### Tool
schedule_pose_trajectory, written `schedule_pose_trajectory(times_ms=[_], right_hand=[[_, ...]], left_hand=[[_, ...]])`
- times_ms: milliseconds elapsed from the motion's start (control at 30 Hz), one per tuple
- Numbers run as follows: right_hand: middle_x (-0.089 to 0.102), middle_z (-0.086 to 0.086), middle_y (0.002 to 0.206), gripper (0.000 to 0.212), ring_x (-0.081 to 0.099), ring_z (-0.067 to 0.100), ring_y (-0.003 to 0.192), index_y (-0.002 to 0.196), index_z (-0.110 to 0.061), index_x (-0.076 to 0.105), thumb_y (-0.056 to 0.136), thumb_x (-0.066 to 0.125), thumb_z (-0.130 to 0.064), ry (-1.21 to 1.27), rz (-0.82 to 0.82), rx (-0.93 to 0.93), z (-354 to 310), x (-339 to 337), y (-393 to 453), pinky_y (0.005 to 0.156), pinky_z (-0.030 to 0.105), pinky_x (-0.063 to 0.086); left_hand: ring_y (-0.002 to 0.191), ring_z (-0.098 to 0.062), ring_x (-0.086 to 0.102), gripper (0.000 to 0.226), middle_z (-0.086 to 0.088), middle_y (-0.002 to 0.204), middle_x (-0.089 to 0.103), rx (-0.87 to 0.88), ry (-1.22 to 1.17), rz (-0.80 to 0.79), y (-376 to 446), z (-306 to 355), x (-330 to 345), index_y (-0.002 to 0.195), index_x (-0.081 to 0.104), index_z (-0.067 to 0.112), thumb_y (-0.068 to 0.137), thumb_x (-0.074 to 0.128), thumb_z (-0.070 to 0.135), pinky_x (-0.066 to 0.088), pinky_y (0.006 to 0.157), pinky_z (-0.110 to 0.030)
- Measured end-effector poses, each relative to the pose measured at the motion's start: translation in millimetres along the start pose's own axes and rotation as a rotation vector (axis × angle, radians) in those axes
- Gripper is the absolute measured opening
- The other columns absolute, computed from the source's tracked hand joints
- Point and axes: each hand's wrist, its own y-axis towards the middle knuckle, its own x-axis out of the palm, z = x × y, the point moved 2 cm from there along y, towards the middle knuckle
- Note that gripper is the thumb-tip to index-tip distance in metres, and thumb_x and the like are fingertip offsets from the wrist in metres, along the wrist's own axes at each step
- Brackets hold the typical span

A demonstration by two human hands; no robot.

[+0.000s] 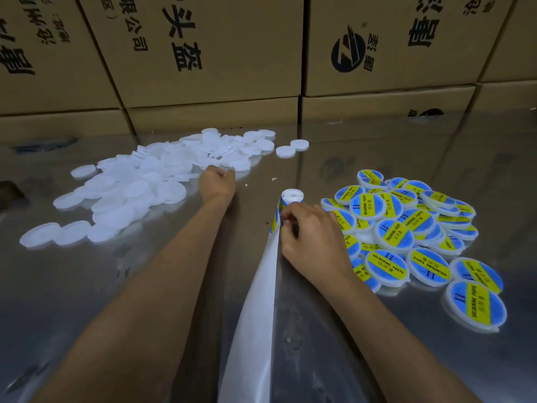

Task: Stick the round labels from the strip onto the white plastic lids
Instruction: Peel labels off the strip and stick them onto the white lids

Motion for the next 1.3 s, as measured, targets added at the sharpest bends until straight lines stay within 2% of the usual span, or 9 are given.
schedule_pose_trajectory(times_ms=[133,233,433,600,733,867,967,1167,1300], right_hand=[[0.066,-0.003,0.093,0.013,0.056,0.021,0.095,0.094,-0.019,0.063,0.087,0.053,-0.018,-0.048,-0.038,0.003,8,5,7,0.084,0.034,0.034],[0.065,-0.004,0.102,0.022,0.055,0.021,0.102,0.105,-0.021,0.063,0.086,0.052,-0.019,-0.09,-0.053,0.012,16,7,8,0.088,0.035,0.034],[0.06,-0.008,0.113,0.029,0.05,0.018,0.109,0.113,-0.023,0.058,0.085,0.05,-0.026,-0.192,-0.073,0.033,23,10,10,0.092,0.031,0.028],[0.059,-0.01,0.116,0.029,0.049,0.016,0.111,0.114,-0.026,0.058,0.086,0.049,-0.027,-0.224,-0.09,0.042,23,10,10,0.092,0.03,0.027],[0.061,-0.009,0.114,0.026,0.05,0.017,0.11,0.109,-0.024,0.061,0.087,0.048,-0.025,-0.209,-0.088,0.054,21,9,10,0.092,0.032,0.03],[0.066,-0.005,0.099,0.026,0.054,0.022,0.101,0.098,-0.021,0.066,0.092,0.041,-0.027,-0.171,-0.023,0.082,18,6,11,0.09,0.035,0.032],[0.07,-0.007,0.089,0.034,0.058,0.02,0.095,0.09,-0.023,0.07,0.093,0.041,-0.039,-0.137,0.06,0.083,13,2,12,0.095,0.034,0.03],[0.073,-0.012,0.081,0.037,0.064,0.016,0.086,0.086,-0.028,0.073,0.08,0.057,-0.06,0.011,0.109,0.176,-2,2,13,0.101,0.029,0.027],[0.076,-0.008,0.087,0.016,0.067,0.014,0.093,0.096,-0.025,0.074,0.083,0.067,-0.031,0.191,-0.027,0.184,-2,6,11,0.106,0.031,0.029]], left_hand=[[0.102,-0.033,0.066,0.051,-0.013,0.093,0.068,-0.007,0.15,-0.006,29,4,13,0.092,0.065,-0.002,0.098,0.055,0.048,0.048,0.091,-0.035],[0.111,-0.034,0.063,0.064,-0.017,0.12,0.066,-0.005,0.296,-0.019,49,4,21,0.118,0.066,-0.001,0.097,0.05,0.058,0.048,0.099,-0.042],[0.112,-0.032,0.062,0.051,-0.012,0.117,0.069,0.053,0.342,-0.041,65,1,29,0.113,0.07,0.008,0.094,0.057,0.054,0.049,0.096,-0.041],[0.116,-0.024,0.062,0.042,-0.002,0.124,0.067,-0.016,-0.009,-0.079,68,-7,25,0.117,0.065,0.017,0.085,0.076,0.041,0.048,0.103,-0.038],[0.106,-0.03,0.066,0.035,-0.007,0.111,0.07,-0.026,-0.162,-0.088,66,-14,20,0.107,0.066,0.013,0.082,0.08,0.034,0.054,0.096,-0.042],[0.076,-0.024,0.054,0.029,-0.002,0.076,0.06,0.018,-0.254,-0.111,58,-17,16,0.079,0.065,0.008,0.088,0.073,0.034,0.048,0.068,-0.027],[0.061,-0.012,0.051,0.033,-0.001,0.075,0.062,0.013,-0.315,-0.123,43,-15,9,0.072,0.059,0.011,0.091,0.07,0.035,0.043,0.057,-0.016],[0.065,-0.009,0.071,0.012,-0.003,0.08,0.076,-0.03,-0.727,-0.316,-16,-4,-7,0.095,0.061,0.011,0.101,0.058,0.021,0.053,0.056,-0.02],[0.077,-0.021,0.075,0.024,-0.01,0.09,0.075,-0.037,-0.839,-0.455,-56,2,-15,0.117,0.059,0.0,0.104,0.052,0.019,0.06,0.067,-0.027]])
